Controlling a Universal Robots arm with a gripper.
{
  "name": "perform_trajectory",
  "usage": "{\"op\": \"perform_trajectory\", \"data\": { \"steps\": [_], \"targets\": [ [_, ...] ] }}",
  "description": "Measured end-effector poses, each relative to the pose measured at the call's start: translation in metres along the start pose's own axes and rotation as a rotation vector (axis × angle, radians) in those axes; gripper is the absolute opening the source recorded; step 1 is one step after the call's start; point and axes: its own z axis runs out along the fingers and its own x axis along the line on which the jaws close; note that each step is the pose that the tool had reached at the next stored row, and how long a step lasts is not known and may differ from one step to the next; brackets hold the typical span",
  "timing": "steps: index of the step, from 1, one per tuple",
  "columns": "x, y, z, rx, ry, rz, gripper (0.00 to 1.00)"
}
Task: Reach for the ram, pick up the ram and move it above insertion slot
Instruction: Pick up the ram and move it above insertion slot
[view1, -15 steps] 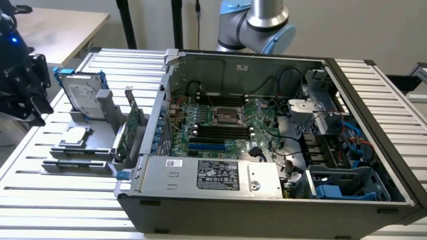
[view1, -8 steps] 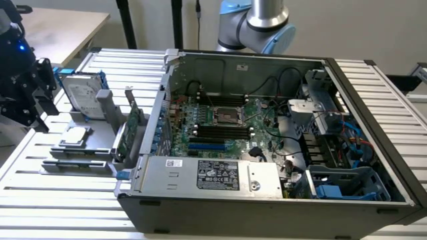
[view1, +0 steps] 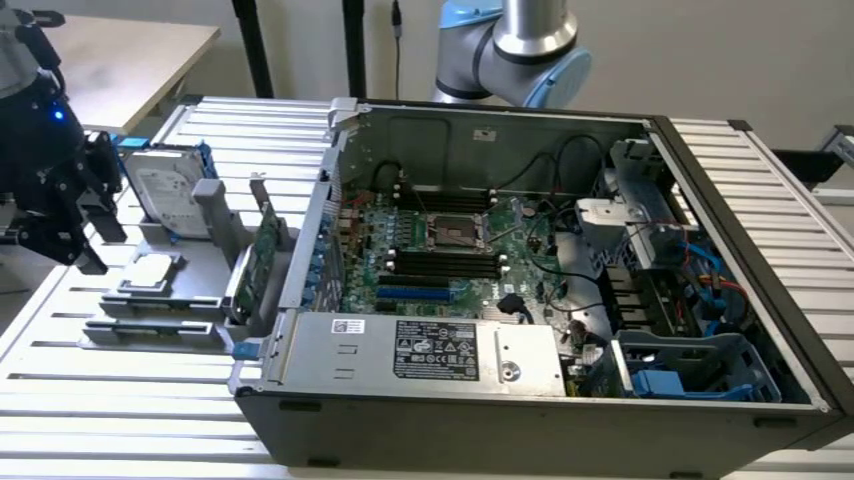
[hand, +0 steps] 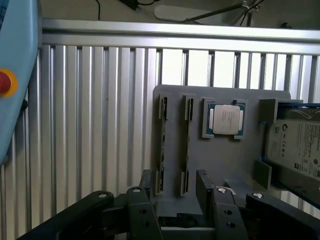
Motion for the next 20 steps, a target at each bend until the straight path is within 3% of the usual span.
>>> {"op": "perform_trajectory", "data": {
  "steps": [20],
  "targets": [
    [0.003, -0.0079, 0.0364, 0.0, -0.0001, 0.0, 0.48]
  ]
}}
